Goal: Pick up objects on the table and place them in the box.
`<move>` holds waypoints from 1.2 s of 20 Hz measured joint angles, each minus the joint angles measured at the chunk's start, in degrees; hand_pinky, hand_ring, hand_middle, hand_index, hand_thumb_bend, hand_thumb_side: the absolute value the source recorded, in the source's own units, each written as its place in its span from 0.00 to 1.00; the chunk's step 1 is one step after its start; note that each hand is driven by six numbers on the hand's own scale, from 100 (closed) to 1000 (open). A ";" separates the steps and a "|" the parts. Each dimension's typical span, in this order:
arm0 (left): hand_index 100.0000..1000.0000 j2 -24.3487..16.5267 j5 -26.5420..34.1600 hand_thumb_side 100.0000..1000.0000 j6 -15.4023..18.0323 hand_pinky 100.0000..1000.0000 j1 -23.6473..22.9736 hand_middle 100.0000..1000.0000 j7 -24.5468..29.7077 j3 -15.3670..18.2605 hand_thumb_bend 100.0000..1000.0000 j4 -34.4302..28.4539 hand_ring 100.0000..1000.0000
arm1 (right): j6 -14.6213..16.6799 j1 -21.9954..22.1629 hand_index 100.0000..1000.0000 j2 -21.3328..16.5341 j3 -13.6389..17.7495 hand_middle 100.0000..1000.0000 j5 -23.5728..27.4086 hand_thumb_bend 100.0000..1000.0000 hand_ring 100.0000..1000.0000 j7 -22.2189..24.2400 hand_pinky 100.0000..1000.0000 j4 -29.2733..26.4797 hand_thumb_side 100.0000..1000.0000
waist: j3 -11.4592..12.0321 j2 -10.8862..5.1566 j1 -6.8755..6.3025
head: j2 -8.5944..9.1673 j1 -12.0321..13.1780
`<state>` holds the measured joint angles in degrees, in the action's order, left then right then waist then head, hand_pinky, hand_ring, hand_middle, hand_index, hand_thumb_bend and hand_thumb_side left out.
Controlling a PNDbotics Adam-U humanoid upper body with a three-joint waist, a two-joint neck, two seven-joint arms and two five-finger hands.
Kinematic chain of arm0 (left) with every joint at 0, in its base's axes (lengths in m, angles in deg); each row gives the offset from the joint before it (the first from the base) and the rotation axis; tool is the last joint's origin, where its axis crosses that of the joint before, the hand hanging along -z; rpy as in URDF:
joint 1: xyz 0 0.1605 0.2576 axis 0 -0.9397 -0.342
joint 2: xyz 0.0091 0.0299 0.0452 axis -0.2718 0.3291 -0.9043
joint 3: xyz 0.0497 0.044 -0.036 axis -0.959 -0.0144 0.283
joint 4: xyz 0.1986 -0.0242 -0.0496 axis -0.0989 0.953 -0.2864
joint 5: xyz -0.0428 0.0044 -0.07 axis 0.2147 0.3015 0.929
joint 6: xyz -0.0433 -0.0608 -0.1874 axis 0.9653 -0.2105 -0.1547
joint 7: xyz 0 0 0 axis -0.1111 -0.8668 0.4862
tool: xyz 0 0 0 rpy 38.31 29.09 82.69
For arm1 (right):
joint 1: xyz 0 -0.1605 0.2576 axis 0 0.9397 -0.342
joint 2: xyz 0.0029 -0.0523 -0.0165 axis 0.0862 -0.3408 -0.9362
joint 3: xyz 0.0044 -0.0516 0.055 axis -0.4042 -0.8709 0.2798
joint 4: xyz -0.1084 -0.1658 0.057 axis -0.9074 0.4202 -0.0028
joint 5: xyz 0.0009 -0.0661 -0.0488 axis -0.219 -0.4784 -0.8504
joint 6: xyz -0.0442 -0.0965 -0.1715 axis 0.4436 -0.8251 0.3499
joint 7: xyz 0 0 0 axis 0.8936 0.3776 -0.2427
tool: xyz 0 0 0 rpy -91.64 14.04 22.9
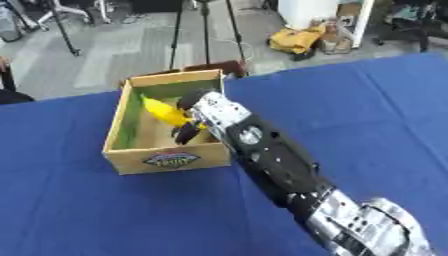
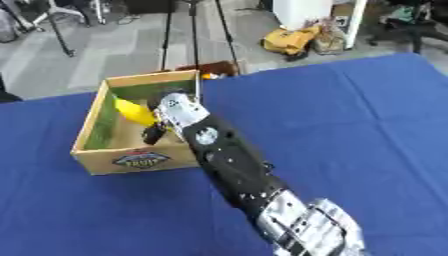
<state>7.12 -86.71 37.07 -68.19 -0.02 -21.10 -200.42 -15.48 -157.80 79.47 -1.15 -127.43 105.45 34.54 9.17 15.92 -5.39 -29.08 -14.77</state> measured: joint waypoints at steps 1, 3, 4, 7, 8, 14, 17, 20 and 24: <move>0.86 0.00 0.02 0.98 -0.03 0.29 0.00 0.82 0.03 0.00 0.05 0.00 0.72 | -0.47 -0.10 1.00 0.08 0.25 1.00 -0.42 0.21 0.99 -0.28 0.80 0.19 0.77 | 0.00 0.00 0.00 | 0.00 0.00; 0.86 0.00 0.07 0.98 -0.05 0.29 0.00 0.82 0.06 0.00 0.05 0.00 0.72 | -1.36 -0.26 1.00 0.31 0.76 1.00 -1.39 0.29 1.00 -0.87 0.81 0.58 0.76 | 0.00 0.00 0.00 | 0.01 0.00; 0.86 0.00 0.10 0.98 -0.05 0.29 0.00 0.82 0.06 0.00 0.04 0.00 0.72 | -1.72 -0.31 1.00 0.38 1.05 1.00 -1.87 0.30 1.00 -1.09 0.81 0.78 0.76 | 0.00 0.00 0.00 | 0.01 -0.01; 0.86 0.00 0.11 0.98 -0.06 0.29 0.00 0.82 0.08 0.00 0.04 0.00 0.72 | -2.38 -0.32 1.00 0.40 1.60 1.00 -2.63 0.32 1.00 -1.69 0.82 1.09 0.76 | -0.01 0.00 -0.03 | 0.01 -0.01; 0.86 0.00 0.11 0.98 -0.07 0.29 0.00 0.82 0.10 0.00 0.04 0.00 0.72 | -2.50 -0.32 1.00 0.41 1.77 1.00 -2.67 0.32 1.00 -1.85 0.82 1.09 0.76 | -0.02 0.00 -0.04 | 0.01 -0.01; 0.86 0.00 0.11 0.98 -0.08 0.29 -0.03 0.82 0.12 0.00 0.04 0.00 0.72 | -2.59 -0.33 1.00 0.41 1.95 1.00 -2.43 0.39 1.00 -3.08 0.81 -0.16 0.79 | -0.08 -0.03 -0.17 | 0.01 -0.01; 0.86 0.00 0.11 0.97 -0.08 0.29 -0.10 0.81 0.12 0.00 0.05 0.00 0.72 | -2.16 -0.34 1.00 0.30 1.85 0.96 -1.36 0.45 1.00 -4.04 0.81 -2.84 0.88 | -0.13 -0.16 -0.20 | 0.01 0.00; 0.86 0.00 0.11 0.97 -0.09 0.29 -0.41 0.81 0.08 0.00 0.05 0.00 0.72 | -0.93 -0.66 1.00 -0.43 1.44 0.93 0.45 0.48 0.99 -5.84 0.81 -6.29 0.96 | -0.33 -0.60 -0.32 | -0.01 0.02; 0.86 0.00 0.11 0.97 -0.11 0.30 -0.57 0.81 -0.07 0.01 0.05 0.00 0.72 | 1.04 -1.47 0.99 -2.61 0.99 0.87 3.33 0.51 0.98 -8.84 0.80 -11.41 1.00 | -0.67 -1.01 -0.55 | -0.08 0.14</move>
